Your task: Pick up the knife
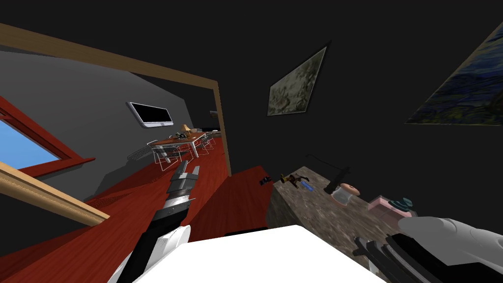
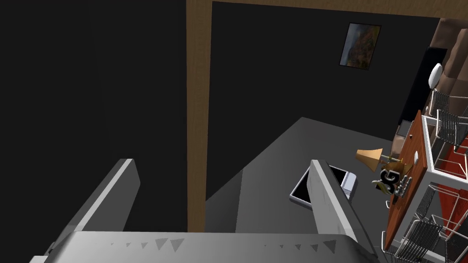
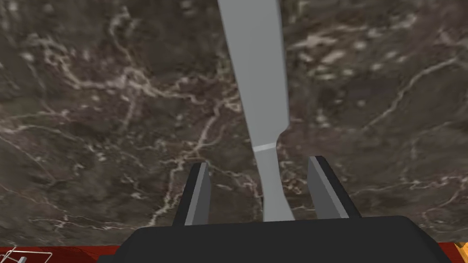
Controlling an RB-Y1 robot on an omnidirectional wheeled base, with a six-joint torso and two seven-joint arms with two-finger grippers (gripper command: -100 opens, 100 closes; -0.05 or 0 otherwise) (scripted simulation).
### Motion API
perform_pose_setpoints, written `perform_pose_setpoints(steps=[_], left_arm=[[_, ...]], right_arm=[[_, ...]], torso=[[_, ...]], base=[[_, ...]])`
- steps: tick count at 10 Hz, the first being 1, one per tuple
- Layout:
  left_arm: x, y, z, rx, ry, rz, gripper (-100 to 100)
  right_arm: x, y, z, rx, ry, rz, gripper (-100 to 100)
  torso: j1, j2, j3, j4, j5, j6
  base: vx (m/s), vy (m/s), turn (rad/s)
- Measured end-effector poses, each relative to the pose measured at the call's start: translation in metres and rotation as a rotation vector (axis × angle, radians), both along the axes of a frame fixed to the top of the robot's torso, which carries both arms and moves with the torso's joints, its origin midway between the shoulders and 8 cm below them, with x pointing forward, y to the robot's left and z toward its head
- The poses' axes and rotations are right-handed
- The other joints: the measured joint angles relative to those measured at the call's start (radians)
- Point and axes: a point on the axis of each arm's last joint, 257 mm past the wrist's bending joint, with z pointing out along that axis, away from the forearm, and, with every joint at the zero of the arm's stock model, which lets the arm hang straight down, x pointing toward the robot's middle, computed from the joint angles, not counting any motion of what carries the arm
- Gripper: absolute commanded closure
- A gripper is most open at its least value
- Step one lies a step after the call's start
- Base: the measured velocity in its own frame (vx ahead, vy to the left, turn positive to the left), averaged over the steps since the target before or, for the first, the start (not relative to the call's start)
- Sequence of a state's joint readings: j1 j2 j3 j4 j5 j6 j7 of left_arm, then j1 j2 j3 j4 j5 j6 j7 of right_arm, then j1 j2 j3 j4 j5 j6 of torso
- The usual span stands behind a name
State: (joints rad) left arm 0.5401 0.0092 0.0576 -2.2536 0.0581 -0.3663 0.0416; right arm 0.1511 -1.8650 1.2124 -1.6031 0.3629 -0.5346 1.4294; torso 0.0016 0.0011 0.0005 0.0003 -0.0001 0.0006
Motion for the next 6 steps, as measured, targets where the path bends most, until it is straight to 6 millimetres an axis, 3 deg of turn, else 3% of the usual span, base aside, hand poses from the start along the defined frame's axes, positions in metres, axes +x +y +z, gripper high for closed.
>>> perform_pose_setpoints(steps=[3,4,5,6], left_arm=[[0.0000,0.0000,0.0000,0.000,0.000,0.000,0],[0.0000,0.0000,0.0000,0.000,0.000,0.000,0],[0.0000,0.0000,0.0000,0.000,0.000,0.000,0],[0.0000,0.0000,0.0000,0.000,0.000,0.000,0]], right_arm=[[-0.0002,-0.0004,0.0003,-0.001,0.001,0.001,100],[-0.0003,-0.0004,0.0003,-0.001,0.001,0.001,0],[-0.0003,-0.0004,0.0003,-0.001,0.001,0.001,100],[0.0003,-0.0007,0.0062,-0.001,0.001,0.004,100]], torso=[[-0.002,-0.001,0.000,0.000,-0.002,0.000],[-0.002,-0.001,0.000,0.000,-0.002,0.000],[-0.002,-0.001,0.000,0.000,-0.002,0.000],[-0.002,-0.001,0.000,0.000,-0.001,0.001]], base=[[0.000,0.000,0.000],[0.000,0.000,0.000],[0.014,-0.007,-0.068],[0.023,-0.018,-0.075]])
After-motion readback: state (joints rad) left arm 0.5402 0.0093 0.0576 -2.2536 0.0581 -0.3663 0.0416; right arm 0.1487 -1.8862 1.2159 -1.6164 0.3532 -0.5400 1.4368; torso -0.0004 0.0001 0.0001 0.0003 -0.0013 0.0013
